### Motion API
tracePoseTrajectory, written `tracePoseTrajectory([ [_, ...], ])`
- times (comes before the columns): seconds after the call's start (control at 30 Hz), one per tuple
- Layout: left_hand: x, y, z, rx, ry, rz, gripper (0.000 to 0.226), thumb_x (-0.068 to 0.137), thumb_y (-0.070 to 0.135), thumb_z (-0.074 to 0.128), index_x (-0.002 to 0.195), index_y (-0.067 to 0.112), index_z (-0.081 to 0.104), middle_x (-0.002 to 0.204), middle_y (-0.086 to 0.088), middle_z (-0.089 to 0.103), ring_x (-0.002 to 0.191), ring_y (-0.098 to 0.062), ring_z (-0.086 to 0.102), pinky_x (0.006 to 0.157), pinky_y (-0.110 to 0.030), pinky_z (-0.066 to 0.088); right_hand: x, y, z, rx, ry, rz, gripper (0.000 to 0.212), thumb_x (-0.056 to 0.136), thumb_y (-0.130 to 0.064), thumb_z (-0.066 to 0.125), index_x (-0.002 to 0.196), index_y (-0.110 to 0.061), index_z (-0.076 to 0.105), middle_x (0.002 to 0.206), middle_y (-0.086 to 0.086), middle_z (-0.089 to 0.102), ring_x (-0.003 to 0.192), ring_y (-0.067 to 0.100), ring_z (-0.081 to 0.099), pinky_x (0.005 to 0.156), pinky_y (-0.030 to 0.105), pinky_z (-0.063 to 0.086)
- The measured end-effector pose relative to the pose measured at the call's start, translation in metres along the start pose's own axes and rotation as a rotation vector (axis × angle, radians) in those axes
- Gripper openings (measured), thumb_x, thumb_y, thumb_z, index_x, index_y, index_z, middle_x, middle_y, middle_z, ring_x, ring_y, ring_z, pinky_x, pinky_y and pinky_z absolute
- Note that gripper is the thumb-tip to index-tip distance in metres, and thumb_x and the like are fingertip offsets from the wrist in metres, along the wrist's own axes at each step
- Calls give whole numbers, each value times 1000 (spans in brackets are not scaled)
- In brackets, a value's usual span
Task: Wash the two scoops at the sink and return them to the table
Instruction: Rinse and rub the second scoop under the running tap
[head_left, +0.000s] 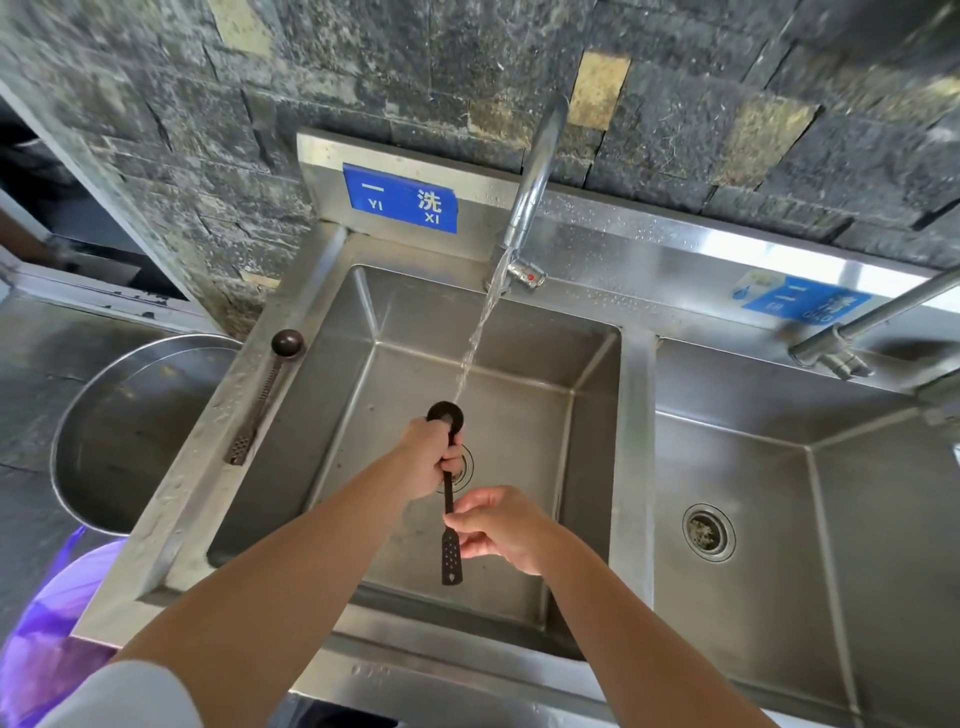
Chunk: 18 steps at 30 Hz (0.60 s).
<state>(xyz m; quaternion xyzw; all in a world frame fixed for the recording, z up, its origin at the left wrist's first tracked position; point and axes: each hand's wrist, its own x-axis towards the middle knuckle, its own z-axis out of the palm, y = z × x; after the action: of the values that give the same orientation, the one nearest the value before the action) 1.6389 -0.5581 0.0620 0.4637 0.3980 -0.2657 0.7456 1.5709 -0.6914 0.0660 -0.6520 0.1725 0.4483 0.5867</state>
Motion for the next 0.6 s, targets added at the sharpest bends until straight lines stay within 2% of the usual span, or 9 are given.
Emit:
tracePoseTrajectory([
  [0.13, -1, 16, 6, 34, -91, 2, 16, 97, 4, 31, 92, 5, 46, 64, -4, 47, 37, -8, 29, 33, -20, 22, -6, -26, -14, -63, 46, -59, 33, 95, -23, 63, 125, -11, 61, 112, 6, 70, 97, 24, 71, 81, 30, 60],
  [0.23, -2, 26, 9, 38, -162, -19, 13, 93, -1, 31, 93, 6, 43, 64, -5, 46, 41, -9, 28, 35, -20, 21, -2, -58, -24, 107, 186, -92, 33, 100, -25, 54, 131, -13, 56, 121, 9, 66, 107, 31, 66, 89, 38, 57],
  [0.3, -6, 32, 13, 32, -224, -27, 15, 89, -1, 31, 96, 6, 42, 64, -5, 45, 45, -11, 27, 38, -22, 23, 4, -82, -25, 191, 227, -103, 25, 102, -23, 51, 125, -15, 59, 117, 9, 66, 107, 32, 65, 93, 42, 55],
  [0.33, -9, 34, 15, 21, -265, -30, 16, 87, -1, 30, 95, 6, 43, 65, -5, 44, 47, -12, 27, 40, -22, 23, 8, -92, -24, 199, 241, -98, 20, 101, -22, 52, 117, -14, 62, 105, 7, 67, 100, 29, 68, 92, 42, 56],
  [0.37, -13, 35, 18, 1, -315, -31, 17, 85, 1, 30, 92, 6, 44, 65, -6, 43, 48, -13, 26, 43, -23, 23, 12, -100, -21, 204, 253, -92, 17, 99, -21, 54, 109, -12, 65, 89, 5, 64, 85, 25, 69, 87, 40, 59],
  [0.43, -17, 36, 23, -70, -389, -29, 23, 80, 4, 29, 92, 6, 48, 66, -5, 40, 50, -14, 27, 45, -24, 24, 21, -112, -13, 222, 282, -81, 11, 97, -16, 56, 95, -12, 66, 64, 3, 53, 50, 15, 54, 55, 28, 57],
  [0.5, -18, 36, 26, -164, -386, -29, 27, 81, 0, 30, 99, 3, 49, 69, -6, 40, 50, -14, 33, 43, -24, 30, 31, -119, -9, 178, 342, -53, 8, 96, -11, 55, 95, -11, 63, 53, 0, 49, 37, 9, 41, 32, 20, 36],
  [0.53, -18, 37, 25, -200, -366, -26, 26, 83, -4, 30, 101, 3, 47, 71, -7, 41, 50, -13, 36, 43, -24, 34, 35, -122, -8, 134, 376, -46, 7, 95, -11, 57, 97, -10, 63, 51, 0, 51, 34, 9, 40, 28, 19, 31],
  [0.6, -19, 41, 18, -195, -326, -19, 21, 92, -8, 30, 106, 1, 44, 79, -12, 44, 53, -13, 41, 46, -22, 40, 45, -128, -11, 20, 472, -59, 11, 92, -15, 65, 100, -8, 70, 61, 5, 64, 32, 10, 51, 29, 19, 40],
])
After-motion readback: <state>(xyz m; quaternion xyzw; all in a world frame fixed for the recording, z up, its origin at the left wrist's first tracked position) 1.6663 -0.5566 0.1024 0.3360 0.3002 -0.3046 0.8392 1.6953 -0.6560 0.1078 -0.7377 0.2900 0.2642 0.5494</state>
